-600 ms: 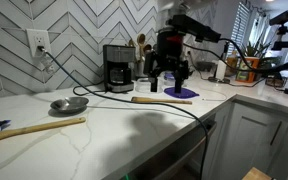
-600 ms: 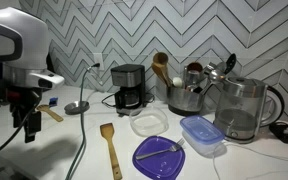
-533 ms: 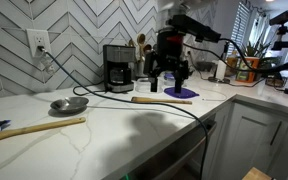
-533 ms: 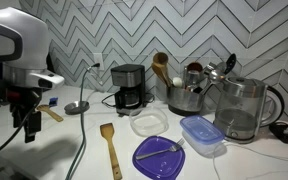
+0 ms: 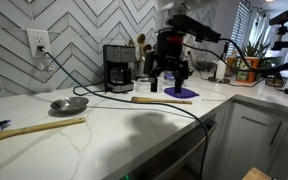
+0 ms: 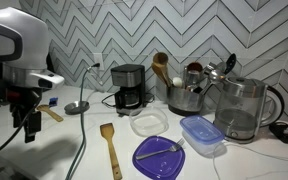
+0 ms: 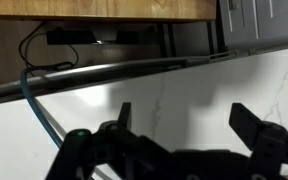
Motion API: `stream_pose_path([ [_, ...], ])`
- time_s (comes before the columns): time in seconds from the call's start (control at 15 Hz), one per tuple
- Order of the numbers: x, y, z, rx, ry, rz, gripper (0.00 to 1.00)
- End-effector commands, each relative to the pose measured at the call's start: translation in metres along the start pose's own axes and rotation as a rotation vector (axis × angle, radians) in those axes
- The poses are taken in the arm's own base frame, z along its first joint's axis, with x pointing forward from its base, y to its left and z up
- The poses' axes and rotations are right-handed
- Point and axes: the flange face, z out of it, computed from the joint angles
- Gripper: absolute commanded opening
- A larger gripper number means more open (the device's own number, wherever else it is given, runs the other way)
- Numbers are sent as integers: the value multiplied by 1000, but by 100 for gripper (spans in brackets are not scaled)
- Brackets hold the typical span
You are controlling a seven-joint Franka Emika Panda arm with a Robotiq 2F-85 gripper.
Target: Move the coffee pot to the counter
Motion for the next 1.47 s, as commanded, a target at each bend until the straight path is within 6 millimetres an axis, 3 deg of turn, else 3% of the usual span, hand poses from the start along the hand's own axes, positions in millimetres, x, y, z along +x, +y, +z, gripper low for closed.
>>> stream_pose_path([
  [0.0,6,3,-5,-9,26,14,100],
  [0.47,75,-4,-67,-70,354,60,100],
  [0.6,95,-9,-77,-116,440,73,100],
  [1.0,153,-19,-73,-263,612,37,100],
  [1.4,197,-5,-59,-309,676,-46,100],
])
